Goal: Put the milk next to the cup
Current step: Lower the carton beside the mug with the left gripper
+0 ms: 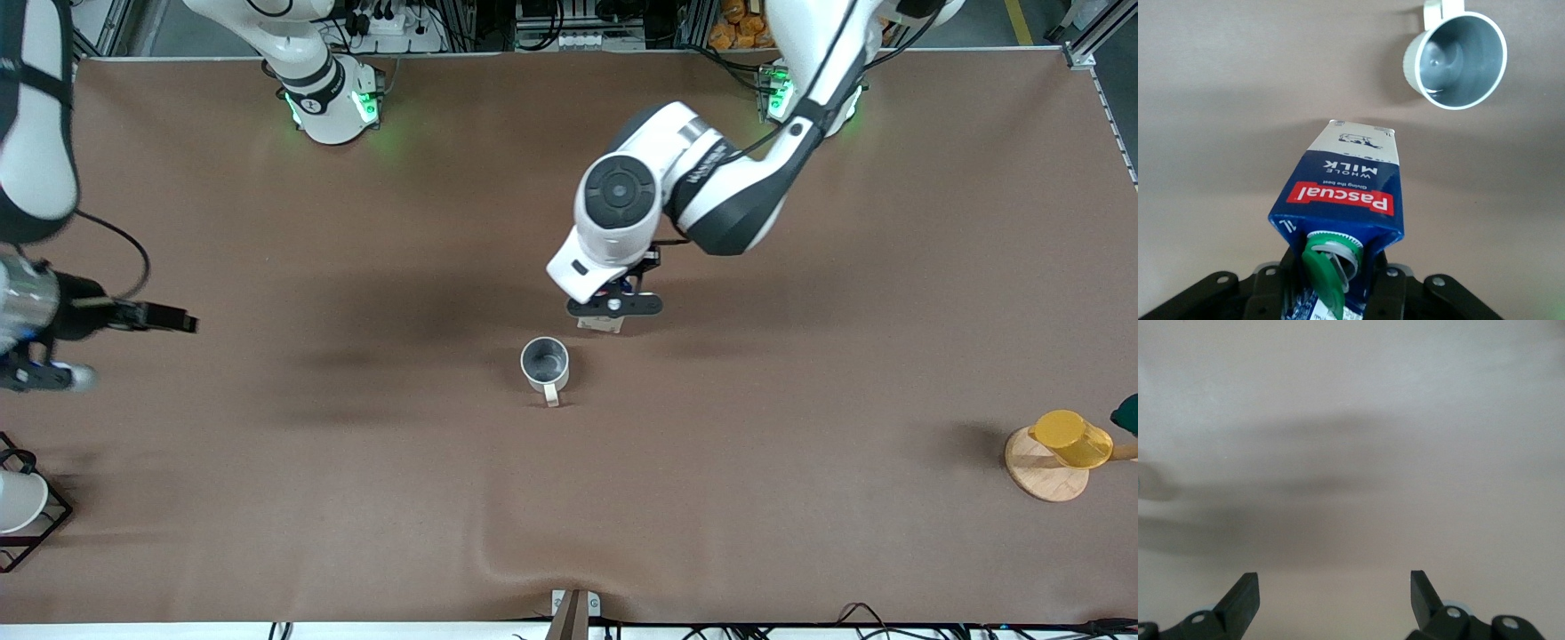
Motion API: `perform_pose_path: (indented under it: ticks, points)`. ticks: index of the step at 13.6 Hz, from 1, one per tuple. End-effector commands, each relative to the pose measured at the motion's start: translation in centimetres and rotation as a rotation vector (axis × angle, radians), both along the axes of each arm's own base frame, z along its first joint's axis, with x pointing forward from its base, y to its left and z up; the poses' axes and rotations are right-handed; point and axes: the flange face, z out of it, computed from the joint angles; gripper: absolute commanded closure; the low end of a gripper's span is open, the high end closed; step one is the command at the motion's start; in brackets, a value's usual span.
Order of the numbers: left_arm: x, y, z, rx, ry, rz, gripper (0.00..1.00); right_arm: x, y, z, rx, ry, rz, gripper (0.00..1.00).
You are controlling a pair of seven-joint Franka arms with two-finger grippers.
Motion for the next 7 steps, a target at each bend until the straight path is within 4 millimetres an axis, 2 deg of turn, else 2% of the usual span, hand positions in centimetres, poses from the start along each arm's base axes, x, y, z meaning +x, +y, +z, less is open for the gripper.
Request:
perform_pose_path:
  ticks: [1,4,7]
  points:
    - [0.8,-1.7,-0.5,-0.013,-0.038,-0.005,0.58,-3.7,0.3,4.6,-0.032,-0.046,0.034,0.0]
    - [-0.2,-3.0,-1.1,-0.014,-0.036,-0.028,0.58,-5.9,0.5,7.6,-0.027,-0.041,0.04,0.0]
    - [-0.3,-3.5,-0.9,-0.031,-0.054,-0.025,0.58,-6.9,0.4,8.9,-0.028,-0.044,0.04,0.0]
